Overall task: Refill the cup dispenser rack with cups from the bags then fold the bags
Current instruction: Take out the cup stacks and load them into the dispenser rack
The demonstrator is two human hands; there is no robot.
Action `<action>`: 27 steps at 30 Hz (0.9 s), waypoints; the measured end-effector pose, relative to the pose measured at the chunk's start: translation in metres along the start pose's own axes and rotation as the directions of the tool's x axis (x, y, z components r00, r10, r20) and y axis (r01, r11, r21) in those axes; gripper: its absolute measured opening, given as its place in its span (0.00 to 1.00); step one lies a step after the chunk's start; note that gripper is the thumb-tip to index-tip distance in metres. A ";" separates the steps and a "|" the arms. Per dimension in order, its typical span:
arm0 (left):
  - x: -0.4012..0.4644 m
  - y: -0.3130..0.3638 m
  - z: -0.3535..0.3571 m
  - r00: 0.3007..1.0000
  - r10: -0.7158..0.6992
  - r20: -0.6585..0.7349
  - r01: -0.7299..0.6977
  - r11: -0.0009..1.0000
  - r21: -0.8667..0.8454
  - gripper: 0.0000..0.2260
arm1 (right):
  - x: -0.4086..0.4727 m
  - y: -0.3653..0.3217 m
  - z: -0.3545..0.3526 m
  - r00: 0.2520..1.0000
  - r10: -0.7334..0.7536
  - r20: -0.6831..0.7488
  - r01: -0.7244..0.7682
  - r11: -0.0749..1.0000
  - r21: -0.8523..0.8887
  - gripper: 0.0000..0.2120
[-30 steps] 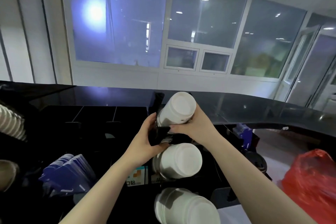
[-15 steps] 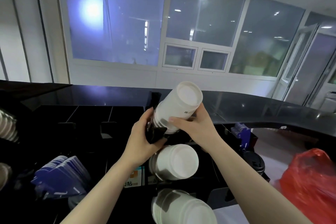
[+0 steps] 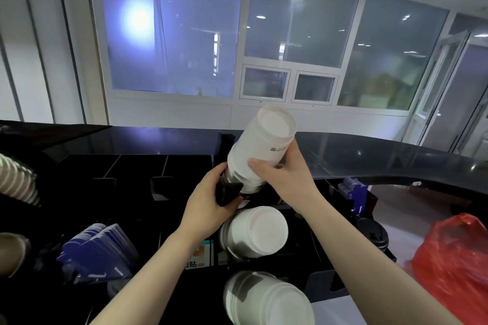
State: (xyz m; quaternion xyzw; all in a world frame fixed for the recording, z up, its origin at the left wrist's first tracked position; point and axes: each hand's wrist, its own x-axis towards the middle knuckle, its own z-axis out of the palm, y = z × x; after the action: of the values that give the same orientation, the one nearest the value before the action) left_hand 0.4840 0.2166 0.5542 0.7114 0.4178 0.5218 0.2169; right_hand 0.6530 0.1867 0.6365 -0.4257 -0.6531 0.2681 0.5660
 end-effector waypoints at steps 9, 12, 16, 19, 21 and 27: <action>-0.005 0.001 -0.003 0.998 0.004 0.055 -0.004 1.000 0.003 0.34 | -0.014 -0.008 -0.007 0.998 0.003 -0.060 0.004 0.993 0.120 0.30; -0.010 0.003 -0.007 0.999 -0.010 0.050 0.008 0.999 0.040 0.30 | -0.023 -0.018 -0.020 0.993 -0.022 -0.114 0.045 0.977 0.208 0.31; -0.022 0.017 -0.011 0.999 -0.023 0.024 0.023 1.000 0.009 0.29 | -0.039 -0.032 -0.031 0.989 -0.052 -0.139 0.084 0.968 0.238 0.26; -0.032 0.027 -0.016 1.000 -0.020 0.022 0.020 1.000 -0.007 0.28 | -0.053 -0.040 -0.034 0.989 -0.060 -0.138 0.093 0.965 0.247 0.28; -0.039 0.032 -0.019 1.000 -0.017 -0.003 0.017 1.000 -0.027 0.29 | -0.062 -0.046 -0.034 0.987 -0.063 -0.151 0.101 0.961 0.257 0.31; -0.071 0.060 -0.040 1.000 -0.025 -0.004 0.024 0.991 -0.128 0.28 | -0.094 -0.055 -0.029 0.988 -0.098 -0.121 0.130 0.944 0.303 0.20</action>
State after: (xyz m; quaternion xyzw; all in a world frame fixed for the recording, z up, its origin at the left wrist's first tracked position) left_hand 0.4612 0.1199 0.5731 0.6892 0.3928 0.5470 0.2674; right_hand 0.6671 0.0751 0.6411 -0.3065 -0.5962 0.3115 0.6735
